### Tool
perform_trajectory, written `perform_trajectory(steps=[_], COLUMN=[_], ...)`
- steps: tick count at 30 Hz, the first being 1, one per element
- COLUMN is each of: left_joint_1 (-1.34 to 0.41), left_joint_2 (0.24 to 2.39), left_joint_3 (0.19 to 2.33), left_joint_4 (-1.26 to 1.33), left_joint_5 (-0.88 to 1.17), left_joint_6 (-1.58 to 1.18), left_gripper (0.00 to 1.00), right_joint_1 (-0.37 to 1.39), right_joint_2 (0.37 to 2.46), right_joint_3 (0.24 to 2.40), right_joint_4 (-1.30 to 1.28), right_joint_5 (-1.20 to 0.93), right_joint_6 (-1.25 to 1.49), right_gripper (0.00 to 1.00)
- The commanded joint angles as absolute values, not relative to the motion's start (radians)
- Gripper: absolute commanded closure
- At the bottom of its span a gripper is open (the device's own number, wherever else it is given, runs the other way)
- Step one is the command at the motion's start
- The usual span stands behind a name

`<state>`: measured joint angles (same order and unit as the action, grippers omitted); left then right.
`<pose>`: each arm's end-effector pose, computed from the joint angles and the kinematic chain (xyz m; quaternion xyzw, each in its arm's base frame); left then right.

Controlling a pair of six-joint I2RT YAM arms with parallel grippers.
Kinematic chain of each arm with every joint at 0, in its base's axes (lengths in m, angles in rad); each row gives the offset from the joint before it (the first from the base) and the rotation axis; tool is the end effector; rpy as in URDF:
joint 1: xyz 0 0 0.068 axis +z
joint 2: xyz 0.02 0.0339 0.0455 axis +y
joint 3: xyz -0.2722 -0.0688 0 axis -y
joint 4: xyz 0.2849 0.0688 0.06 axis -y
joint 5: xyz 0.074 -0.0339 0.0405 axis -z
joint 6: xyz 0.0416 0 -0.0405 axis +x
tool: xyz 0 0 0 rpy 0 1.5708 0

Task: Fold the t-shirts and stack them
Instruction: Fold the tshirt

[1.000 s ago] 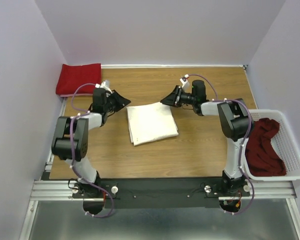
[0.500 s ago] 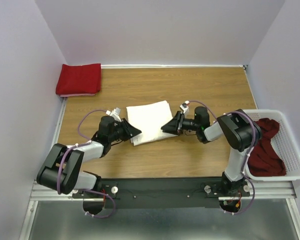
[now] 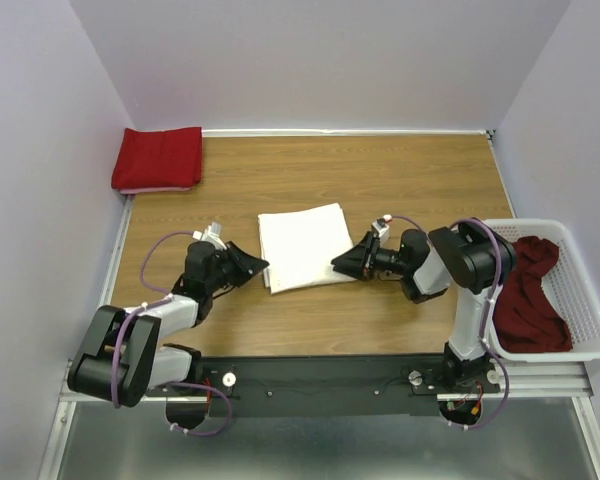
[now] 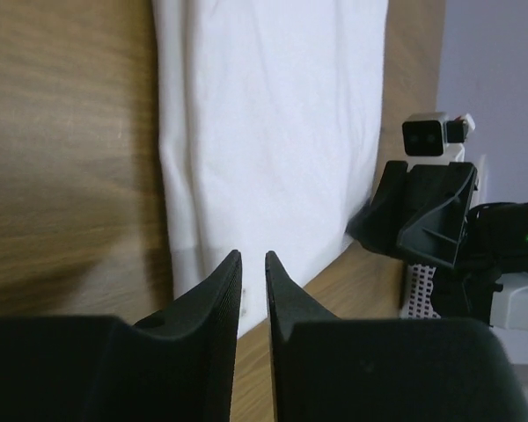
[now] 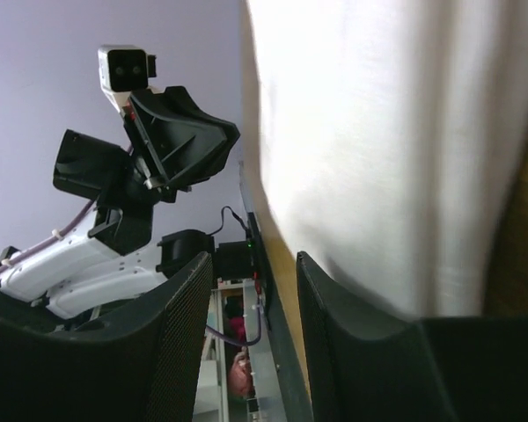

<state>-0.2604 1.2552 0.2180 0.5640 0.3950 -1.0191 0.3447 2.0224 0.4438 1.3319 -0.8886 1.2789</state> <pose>0.2202 -0.0752 0.1063 -0.2147 0.8150 -0.4397 0.3104 0.2656 0.1297 0.0486 0.0848 0.7549 0.6360 0.1360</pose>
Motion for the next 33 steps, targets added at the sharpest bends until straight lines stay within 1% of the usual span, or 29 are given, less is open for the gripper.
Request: perform_trajectory(steps=[1, 5, 7, 8, 9, 14, 17, 23, 26, 28, 30, 32, 33], left_joint_1=[-0.25, -0.229, -0.204, -0.196, -0.186, -0.176, -0.176, -0.147, -0.123, -0.114, -0.112, -0.11, -0.11], left_joint_2=[1.232, 1.348, 1.469, 1.511, 1.594, 1.801, 1.916, 1.922, 1.893, 1.864, 1.795, 1.729, 1.648], left_joint_3=[0.291, 0.478, 0.57, 0.571, 0.622, 0.791, 0.83, 0.804, 0.802, 0.804, 0.804, 0.808, 0.811], left_joint_4=[0.606, 0.621, 0.647, 0.647, 0.667, 0.666, 0.655, 0.646, 0.64, 0.632, 0.597, 0.556, 0.496], left_joint_5=[0.348, 0.359, 0.379, 0.388, 0.394, 0.399, 0.419, 0.367, 0.371, 0.373, 0.37, 0.348, 0.328], left_joint_6=[-0.959, -0.902, -0.897, -0.902, -0.907, -0.911, -0.937, -0.939, -0.934, -0.93, -0.91, -0.882, -0.843], left_gripper=[0.76, 0.76, 0.76, 0.76, 0.76, 0.76, 0.76, 0.76, 0.76, 0.76, 0.76, 0.74, 0.71], right_joint_1=[0.341, 0.341, 0.339, 0.341, 0.341, 0.324, 0.298, 0.27, 0.272, 0.272, 0.271, 0.282, 0.29], right_joint_2=[1.948, 1.974, 2.028, 2.049, 2.09, 2.189, 2.239, 2.247, 2.206, 2.129, 2.056, 1.93, 1.892], right_joint_3=[0.501, 0.618, 0.678, 0.695, 0.712, 0.746, 0.716, 0.667, 0.675, 0.681, 0.707, 0.733, 0.786], right_joint_4=[1.437, 1.431, 1.43, 1.43, 1.43, 1.421, 1.42, 1.362, 1.336, 1.295, 1.142, 0.972, 0.746], right_joint_5=[-0.859, -0.844, -0.822, -0.815, -0.795, -0.71, -0.651, -0.614, -0.646, -0.663, -0.689, -0.692, -0.684], right_joint_6=[1.325, 1.351, 1.358, 1.361, 1.361, 1.368, 1.382, 1.361, 1.338, 1.31, 1.221, 1.119, 0.971], right_gripper=[0.5, 0.49, 0.49, 0.49, 0.49, 0.49, 0.49, 0.49, 0.5, 0.5, 0.5, 0.5, 0.5])
